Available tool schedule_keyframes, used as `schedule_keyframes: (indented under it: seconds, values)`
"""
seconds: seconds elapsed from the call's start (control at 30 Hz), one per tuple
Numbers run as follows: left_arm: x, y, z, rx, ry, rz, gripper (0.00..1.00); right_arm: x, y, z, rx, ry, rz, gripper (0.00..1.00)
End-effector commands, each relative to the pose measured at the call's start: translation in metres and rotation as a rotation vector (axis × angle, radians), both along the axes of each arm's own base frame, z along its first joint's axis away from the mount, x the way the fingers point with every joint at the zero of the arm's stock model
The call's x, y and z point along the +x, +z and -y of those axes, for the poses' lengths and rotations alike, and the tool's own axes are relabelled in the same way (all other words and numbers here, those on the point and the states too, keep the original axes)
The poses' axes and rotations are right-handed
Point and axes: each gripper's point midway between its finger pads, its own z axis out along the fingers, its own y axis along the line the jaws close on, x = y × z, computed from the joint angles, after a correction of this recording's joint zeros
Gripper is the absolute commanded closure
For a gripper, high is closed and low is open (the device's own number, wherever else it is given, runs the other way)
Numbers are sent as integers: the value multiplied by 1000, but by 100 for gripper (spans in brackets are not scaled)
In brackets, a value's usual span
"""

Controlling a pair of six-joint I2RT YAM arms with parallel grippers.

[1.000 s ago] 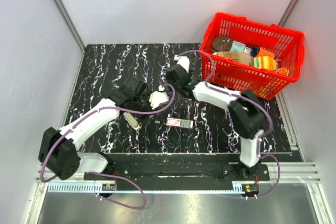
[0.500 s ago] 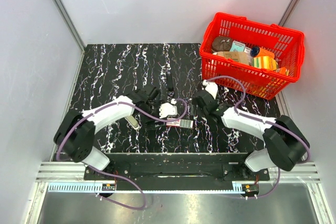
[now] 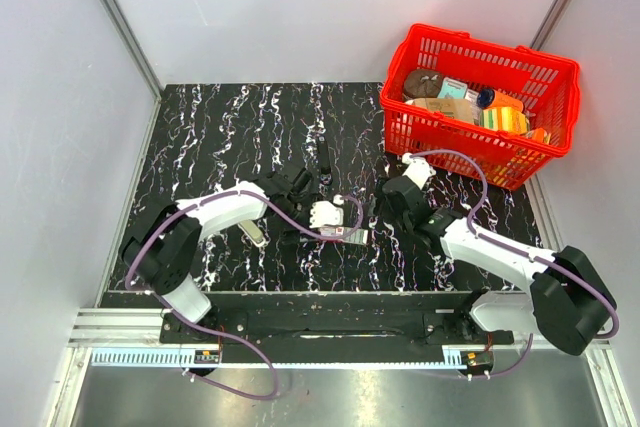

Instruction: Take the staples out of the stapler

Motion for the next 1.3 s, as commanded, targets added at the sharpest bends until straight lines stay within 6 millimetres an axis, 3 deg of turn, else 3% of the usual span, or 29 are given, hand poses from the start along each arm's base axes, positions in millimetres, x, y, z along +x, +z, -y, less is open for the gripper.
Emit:
schedule_keyframes:
  seconds: [0.0, 0.2, 0.57, 1.1, 1.27]
  values:
    - [3, -8, 6, 4, -62, 29, 29, 7, 10, 2, 30, -40, 49, 25]
    - [-1, -19, -1, 35, -93, 64, 28, 6, 13, 2, 39, -37, 56, 30]
    - [2, -28, 7, 34, -105, 66, 33, 5, 12, -1, 53, -28, 50, 40]
    - [-12, -40, -17, 131, -91, 25, 73, 2, 12, -1, 68, -27, 49, 54]
    - [-15, -43, -25, 167, -74, 6, 75, 2, 12, -1, 69, -28, 44, 55]
